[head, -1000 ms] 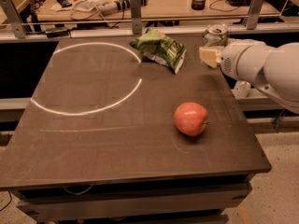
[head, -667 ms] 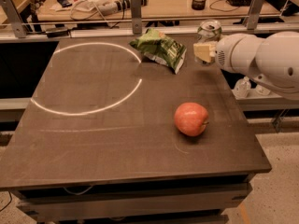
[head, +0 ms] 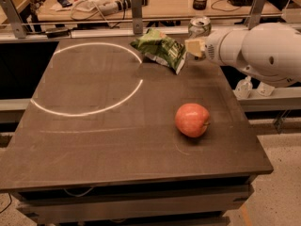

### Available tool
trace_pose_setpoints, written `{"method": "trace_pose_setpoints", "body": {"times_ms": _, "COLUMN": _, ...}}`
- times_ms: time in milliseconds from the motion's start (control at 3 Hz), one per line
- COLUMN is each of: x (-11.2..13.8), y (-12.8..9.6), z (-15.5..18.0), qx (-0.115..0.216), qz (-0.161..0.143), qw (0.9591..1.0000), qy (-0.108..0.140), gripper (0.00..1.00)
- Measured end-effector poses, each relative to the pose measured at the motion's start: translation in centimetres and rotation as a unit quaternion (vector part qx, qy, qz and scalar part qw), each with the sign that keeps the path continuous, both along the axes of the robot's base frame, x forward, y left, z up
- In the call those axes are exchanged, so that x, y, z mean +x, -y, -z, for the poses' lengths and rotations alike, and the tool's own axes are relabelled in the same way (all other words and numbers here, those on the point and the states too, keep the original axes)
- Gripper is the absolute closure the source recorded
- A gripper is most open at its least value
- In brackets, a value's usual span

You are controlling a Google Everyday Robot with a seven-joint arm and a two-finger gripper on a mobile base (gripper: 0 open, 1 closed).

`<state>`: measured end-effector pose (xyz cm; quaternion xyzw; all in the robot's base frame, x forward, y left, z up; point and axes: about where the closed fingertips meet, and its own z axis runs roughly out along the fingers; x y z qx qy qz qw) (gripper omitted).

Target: Move 7up can near green jalapeno chip bag

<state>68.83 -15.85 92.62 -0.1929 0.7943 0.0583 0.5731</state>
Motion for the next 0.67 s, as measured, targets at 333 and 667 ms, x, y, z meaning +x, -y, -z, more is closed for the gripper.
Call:
{"method": "trace_pose_setpoints", "body": {"times_ms": 333, "x": 0.61, "y": -0.53, "z": 0.70, "qx": 0.004, "qz": -0.001, "qw": 1.0000, "qy": -0.002, "gripper": 1.00}}
{"method": "trace_pose_setpoints", "body": {"times_ms": 667, "x": 1.15, "y": -0.64, "z": 1.04, "qx": 0.020, "qz": 0.001, "qw": 0.9998, "qy": 0.004, "gripper": 1.00}}
